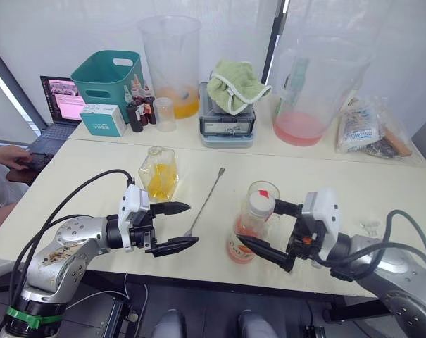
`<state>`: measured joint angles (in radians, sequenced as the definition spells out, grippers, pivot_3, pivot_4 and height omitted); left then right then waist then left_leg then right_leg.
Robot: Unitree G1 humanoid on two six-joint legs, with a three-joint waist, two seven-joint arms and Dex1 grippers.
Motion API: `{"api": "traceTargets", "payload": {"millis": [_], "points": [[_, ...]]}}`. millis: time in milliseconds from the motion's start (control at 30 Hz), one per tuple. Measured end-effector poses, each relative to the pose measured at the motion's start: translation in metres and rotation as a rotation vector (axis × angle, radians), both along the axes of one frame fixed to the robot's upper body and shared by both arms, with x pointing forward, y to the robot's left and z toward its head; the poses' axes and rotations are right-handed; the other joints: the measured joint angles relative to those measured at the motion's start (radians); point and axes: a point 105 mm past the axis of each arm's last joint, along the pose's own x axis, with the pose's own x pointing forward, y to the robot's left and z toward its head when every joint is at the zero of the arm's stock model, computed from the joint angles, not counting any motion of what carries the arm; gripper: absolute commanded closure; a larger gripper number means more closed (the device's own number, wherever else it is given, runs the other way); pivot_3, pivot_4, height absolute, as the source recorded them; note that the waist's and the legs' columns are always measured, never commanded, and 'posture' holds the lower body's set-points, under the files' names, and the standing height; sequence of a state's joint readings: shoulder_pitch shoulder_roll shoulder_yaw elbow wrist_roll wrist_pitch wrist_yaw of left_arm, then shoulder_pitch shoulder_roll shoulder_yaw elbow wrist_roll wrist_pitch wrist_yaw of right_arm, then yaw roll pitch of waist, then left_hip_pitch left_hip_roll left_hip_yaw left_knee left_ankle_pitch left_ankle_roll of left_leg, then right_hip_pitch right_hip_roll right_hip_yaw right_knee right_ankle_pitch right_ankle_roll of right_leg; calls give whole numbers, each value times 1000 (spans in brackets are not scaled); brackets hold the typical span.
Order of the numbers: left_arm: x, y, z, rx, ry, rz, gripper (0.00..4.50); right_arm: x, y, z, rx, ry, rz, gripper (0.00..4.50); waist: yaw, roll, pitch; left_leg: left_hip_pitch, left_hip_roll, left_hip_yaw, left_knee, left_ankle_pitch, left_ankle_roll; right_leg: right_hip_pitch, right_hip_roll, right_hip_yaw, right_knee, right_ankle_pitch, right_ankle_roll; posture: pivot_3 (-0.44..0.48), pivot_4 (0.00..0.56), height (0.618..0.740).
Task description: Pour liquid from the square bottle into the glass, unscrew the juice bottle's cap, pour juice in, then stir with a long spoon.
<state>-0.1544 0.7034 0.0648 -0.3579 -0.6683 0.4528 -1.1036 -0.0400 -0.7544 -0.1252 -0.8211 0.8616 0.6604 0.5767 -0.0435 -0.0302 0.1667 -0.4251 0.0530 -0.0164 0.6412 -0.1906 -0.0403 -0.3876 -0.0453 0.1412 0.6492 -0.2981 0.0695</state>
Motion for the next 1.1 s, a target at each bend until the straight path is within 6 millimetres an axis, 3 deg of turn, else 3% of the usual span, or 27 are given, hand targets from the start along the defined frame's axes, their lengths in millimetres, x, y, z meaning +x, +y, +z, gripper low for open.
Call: {"api": "traceTargets", "payload": {"millis": [367,633,733,933,1100], "points": [[1,2,1,11,4,-21,0,21,-14,18,-26,46,259,50,-2,-1,0,0,0,0,0,0,0,0,0,0,0,0,0,0,150,740],[-1,12,2,48,0,-14,0,30,-5,6,-20,80,418,50,-1,-1,0,-1,0,-1,0,0,0,-1,0,-1,0,0,0,0,150,740],[-1,15,2,58,1,-3,0,30,-1,5,-2,74,428,701,0,-1,0,-1,0,-1,0,0,0,0,0,-1,0,0,0,0,150,740],[-3,14,4,67,-5,-2,0,32,1,8,35,44,391,2866,2,-1,0,-1,0,-1,0,0,0,0,0,-2,0,0,0,0,150,740],[-5,12,6,69,-16,-9,0,24,-2,10,50,22,301,2933,2,-1,0,-1,0,-2,0,0,0,-1,0,-2,0,0,0,0,150,740]]}}
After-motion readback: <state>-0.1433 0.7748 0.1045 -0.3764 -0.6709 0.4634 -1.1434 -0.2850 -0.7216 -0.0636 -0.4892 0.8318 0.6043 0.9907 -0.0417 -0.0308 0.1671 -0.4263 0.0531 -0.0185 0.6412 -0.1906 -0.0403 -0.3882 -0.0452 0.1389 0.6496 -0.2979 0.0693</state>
